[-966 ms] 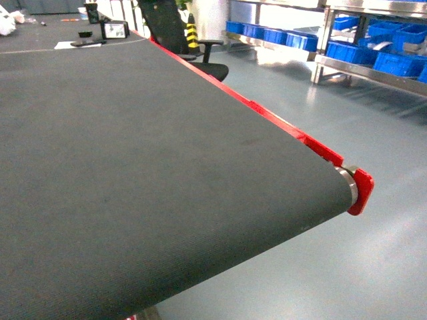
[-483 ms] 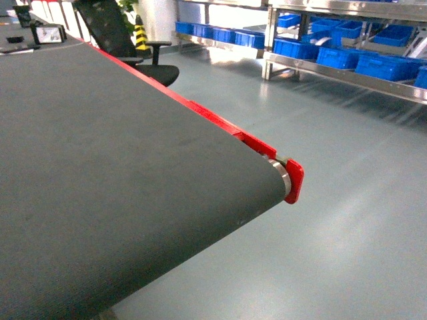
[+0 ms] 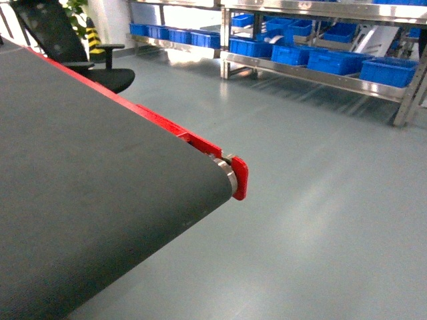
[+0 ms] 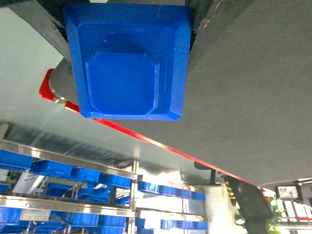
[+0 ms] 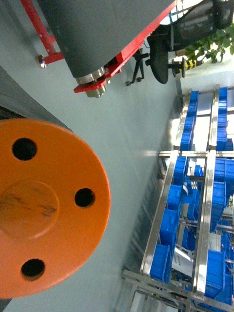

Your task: Sort blue parts and orange caps into right shelf containers

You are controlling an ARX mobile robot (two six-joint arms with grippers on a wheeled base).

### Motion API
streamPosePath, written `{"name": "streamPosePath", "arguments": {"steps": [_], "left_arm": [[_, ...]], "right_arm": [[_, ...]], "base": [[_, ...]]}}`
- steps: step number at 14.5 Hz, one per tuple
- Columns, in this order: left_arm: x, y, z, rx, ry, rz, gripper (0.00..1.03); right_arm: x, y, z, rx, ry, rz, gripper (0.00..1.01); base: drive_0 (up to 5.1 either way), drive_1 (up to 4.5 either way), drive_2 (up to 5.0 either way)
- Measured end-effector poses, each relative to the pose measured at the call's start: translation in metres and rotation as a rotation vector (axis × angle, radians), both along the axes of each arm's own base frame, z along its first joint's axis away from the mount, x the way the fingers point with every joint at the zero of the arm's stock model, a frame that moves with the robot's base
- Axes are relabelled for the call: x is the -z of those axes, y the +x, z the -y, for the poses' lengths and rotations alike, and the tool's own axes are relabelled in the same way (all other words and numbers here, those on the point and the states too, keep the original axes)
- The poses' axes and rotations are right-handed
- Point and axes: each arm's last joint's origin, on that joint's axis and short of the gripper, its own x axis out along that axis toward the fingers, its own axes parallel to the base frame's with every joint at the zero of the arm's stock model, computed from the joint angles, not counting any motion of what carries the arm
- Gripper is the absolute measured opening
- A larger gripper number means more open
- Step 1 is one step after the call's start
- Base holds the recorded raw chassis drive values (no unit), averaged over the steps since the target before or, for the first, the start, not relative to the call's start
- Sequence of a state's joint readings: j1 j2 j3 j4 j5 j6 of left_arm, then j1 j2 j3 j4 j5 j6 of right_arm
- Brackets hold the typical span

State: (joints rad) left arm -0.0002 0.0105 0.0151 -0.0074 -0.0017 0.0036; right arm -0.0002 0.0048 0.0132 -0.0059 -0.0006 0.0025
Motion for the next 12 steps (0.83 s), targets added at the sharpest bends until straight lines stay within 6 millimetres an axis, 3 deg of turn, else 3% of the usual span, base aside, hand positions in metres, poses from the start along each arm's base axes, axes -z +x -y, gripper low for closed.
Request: {"name": "streamPosePath", "arguments": {"steps": [12], "left_arm": [[0.0, 0.0, 0.0, 0.001, 0.0, 0.0, 0.43]], "right_arm": [[0.0, 0.0, 0.0, 0.0, 0.0, 0.0, 0.45]], "base": [[-1.6, -1.59, -1.6]]}}
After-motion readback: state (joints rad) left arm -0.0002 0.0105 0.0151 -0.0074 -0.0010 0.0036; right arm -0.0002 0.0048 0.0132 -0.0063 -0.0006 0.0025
